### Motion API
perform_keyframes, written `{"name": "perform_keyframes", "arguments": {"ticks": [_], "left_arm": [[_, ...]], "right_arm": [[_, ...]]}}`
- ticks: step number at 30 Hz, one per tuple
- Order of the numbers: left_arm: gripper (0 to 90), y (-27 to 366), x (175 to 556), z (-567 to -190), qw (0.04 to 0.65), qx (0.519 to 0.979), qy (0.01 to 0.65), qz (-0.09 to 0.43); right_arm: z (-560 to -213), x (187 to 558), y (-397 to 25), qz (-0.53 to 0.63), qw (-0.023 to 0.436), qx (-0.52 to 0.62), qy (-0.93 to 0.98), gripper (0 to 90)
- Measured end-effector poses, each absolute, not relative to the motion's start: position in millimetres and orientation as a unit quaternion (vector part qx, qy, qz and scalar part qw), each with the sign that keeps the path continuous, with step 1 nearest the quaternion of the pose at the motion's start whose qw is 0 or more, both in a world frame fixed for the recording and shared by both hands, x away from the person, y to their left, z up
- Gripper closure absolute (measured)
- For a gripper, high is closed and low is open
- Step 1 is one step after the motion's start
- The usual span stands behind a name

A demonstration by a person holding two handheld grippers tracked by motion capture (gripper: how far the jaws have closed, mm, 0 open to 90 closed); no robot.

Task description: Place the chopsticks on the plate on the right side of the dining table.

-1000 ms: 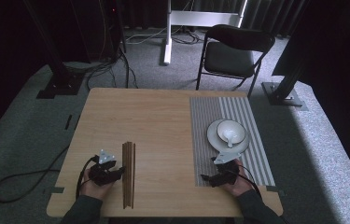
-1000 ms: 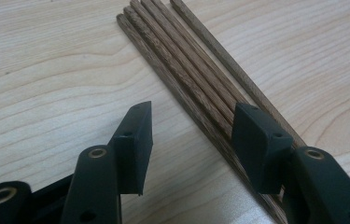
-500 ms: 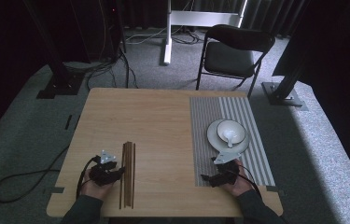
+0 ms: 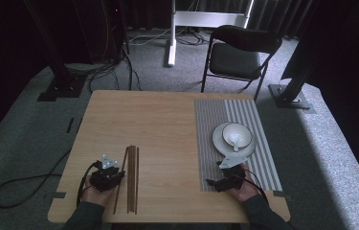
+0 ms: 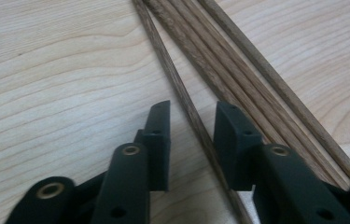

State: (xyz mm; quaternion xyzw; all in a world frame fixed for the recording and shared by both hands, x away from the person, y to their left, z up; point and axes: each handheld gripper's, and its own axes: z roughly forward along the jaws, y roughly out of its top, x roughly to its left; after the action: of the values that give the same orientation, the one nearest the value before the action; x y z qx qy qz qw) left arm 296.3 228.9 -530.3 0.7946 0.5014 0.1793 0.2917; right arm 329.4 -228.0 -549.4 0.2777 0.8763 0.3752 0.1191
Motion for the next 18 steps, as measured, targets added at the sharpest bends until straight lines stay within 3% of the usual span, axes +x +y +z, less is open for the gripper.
{"name": "perform_keyframes", "arguments": {"ticks": [18], "left_arm": [[71.8, 233.9, 294.6, -529.8, 0.286, 0.792, 0.508, 0.182]], "right_arm": [[-549.4, 329.2, -228.0, 0.375, 0.119, 0.279, 0.876, 11.3]]}}
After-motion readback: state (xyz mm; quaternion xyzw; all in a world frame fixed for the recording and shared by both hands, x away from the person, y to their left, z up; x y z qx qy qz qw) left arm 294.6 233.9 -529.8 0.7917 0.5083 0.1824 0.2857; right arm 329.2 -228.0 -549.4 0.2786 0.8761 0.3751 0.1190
